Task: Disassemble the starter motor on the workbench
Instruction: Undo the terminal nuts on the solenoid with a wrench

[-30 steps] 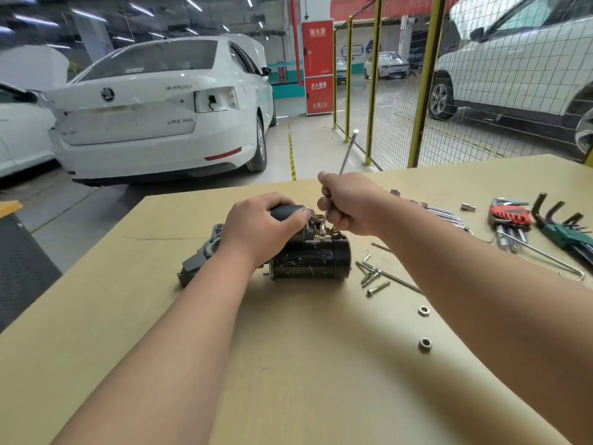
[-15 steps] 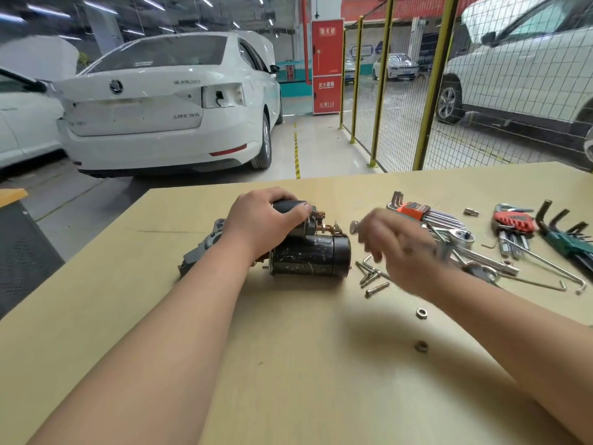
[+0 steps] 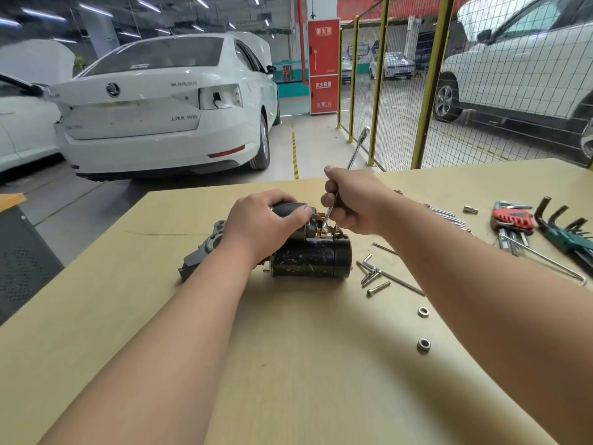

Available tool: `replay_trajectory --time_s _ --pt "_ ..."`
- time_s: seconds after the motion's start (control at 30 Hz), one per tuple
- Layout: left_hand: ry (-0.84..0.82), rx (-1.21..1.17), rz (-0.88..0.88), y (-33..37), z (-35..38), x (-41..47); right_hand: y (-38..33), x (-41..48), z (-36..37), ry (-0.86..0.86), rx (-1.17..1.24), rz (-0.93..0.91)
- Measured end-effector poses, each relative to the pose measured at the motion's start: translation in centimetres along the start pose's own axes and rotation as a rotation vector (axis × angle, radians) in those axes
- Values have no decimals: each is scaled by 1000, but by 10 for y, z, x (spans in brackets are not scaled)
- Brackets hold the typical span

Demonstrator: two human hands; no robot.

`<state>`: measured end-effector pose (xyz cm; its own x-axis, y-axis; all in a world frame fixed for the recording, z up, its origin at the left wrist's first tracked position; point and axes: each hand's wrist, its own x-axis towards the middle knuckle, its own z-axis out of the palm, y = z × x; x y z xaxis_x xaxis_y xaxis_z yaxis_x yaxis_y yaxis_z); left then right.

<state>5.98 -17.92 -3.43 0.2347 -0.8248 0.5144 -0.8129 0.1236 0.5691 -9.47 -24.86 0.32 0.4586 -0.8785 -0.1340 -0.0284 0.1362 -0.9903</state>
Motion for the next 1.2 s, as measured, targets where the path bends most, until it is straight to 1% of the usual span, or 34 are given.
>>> replay_trajectory --time_s 0.03,0.07,0.1,0.13,0.17,0.2,0.23,0.27,0.3,0.33,0.43,0.47,0.5,0.53,0.6,0.63,0.67,0.73,0.8,0.87,0.93,1.03,1.13,1.2 --pt "0 -5 -6 0 0 0 0 -2 2 1 -13 -48" --pt "-3 -12 -13 0 0 1 0 -7 4 8 -60 -146" --pt "-9 -19 -24 0 0 2 1 -16 5 11 -157 -297" --pt "-19 -25 -35 0 0 4 10 -27 5 5 -333 -510" --pt "-27 -28 -46 0 0 5 23 -40 4 -28 -563 -763" --pt "-31 -28 -51 0 0 6 39 -51 -1 -105 -813 -978" --pt "-34 -25 -52 0 0 7 55 -58 -9 -192 -1069 -1135" --pt "-37 -21 -53 0 0 7 67 -62 -18 -242 -1277 -1214" --pt "-36 -18 -51 0 1 6 73 -63 -25 -258 -1387 -1239" --pt "-33 -17 -47 -1 1 6 74 -63 -28 -248 -1406 -1250" --pt "-42 -19 -41 -2 0 4 72 -60 -33 -164 -1341 -1382" --pt "-46 -18 -43 -2 0 4 72 -61 -33 -130 -1295 -1388" --pt "-46 -17 -48 -1 0 4 72 -62 -32 -73 -1191 -1319" --pt "-43 -18 -57 -1 0 5 70 -63 -30 -5 -1014 -1168" --pt "-40 -21 -67 0 0 5 56 -58 -22 81 -548 -774" --pt "-41 -19 -63 1 0 5 46 -50 -18 108 -341 -624" --pt "-41 -16 -58 1 0 5 36 -41 -15 139 -200 -508" --pt "-40 -14 -51 1 -1 4 18 -27 -13 174 -59 -308" --pt "-39 -4 -41 0 -1 3 7 -16 -17 144 -26 -122" --pt "-36 5 -37 0 -1 2 1 -10 -18 59 16 -15" --pt "-34 7 -38 1 -1 2 -3 -5 -13 -7 28 13" --pt "-29 -19 -58 0 -1 2 -5 -4 0 -15 -153 32" --pt "-31 -18 -45 -1 -1 1 -1 -6 0 18 -275 53" --pt "-29 -18 -38 -1 -1 0 1 -5 -3 64 -263 50"
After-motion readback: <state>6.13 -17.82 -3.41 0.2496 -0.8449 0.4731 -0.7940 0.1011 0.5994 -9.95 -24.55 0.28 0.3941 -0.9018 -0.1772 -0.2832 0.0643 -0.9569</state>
